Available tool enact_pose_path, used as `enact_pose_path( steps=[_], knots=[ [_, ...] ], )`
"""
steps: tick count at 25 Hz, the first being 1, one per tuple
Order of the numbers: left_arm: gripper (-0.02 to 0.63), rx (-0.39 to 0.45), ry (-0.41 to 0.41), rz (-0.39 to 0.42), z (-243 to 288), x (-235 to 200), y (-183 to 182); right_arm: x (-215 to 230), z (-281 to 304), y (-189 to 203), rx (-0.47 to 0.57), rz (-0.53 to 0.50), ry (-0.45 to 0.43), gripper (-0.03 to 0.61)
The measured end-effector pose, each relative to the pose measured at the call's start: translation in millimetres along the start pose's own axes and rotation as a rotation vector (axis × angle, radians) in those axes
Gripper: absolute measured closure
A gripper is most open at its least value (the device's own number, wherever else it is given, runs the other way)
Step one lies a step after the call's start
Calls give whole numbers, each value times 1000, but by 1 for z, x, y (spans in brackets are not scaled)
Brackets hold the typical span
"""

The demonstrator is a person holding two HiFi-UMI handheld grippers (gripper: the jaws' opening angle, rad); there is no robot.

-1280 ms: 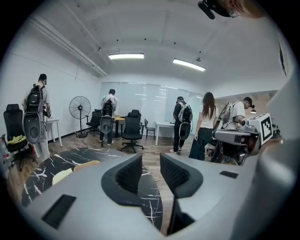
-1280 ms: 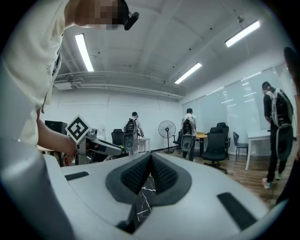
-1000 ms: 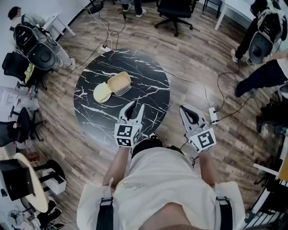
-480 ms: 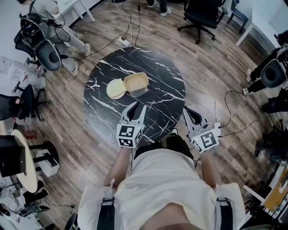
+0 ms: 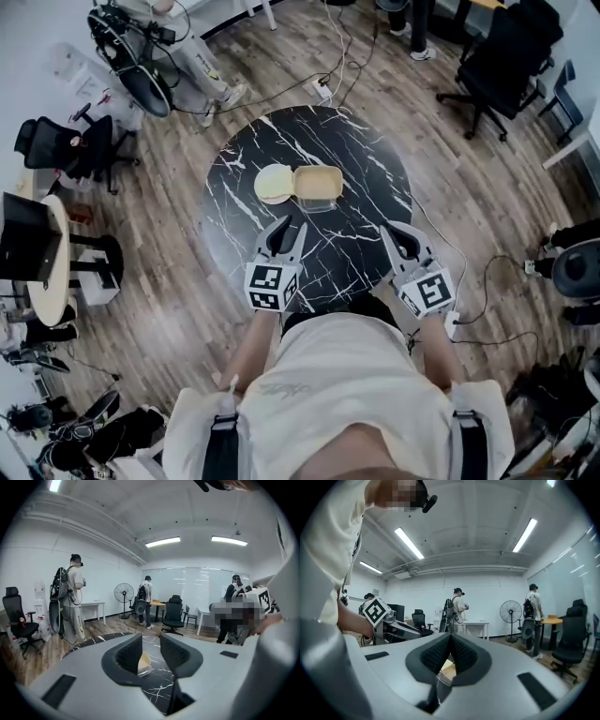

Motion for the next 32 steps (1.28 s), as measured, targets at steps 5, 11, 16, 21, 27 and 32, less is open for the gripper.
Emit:
enact_pose_path(
  steps=[5, 11, 16, 21, 27, 32],
  knots=[
    [486, 10, -109, -67, 7, 0, -2, 24, 22, 5, 5, -2, -129, 571],
    [486, -18, -224, -134, 4, -2, 8, 32, 35, 20, -5, 20, -245, 571],
    [486, -29, -259, -136, 8, 0, 12, 40, 40, 26, -7, 24, -265, 571],
    [486, -13, -248, -139, 10, 0, 9, 40, 43, 22, -8, 17, -251, 571],
    [486, 16, -231, -156, 4, -6, 3, 31, 44, 9, -9, 1, -228, 571],
    [486, 7, -212, -237, 6, -14, 18, 24, 46, 8, -11, -9, -220, 571]
  ],
)
Point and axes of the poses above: the fingertips, and each gripper's own axes: z forward along the fingers, x to its right, y out of its underside, the point moved 4 cm from there along -z, backward along the fingers, and after that the axes turned 1 degree about y, right-handed, at the moved point
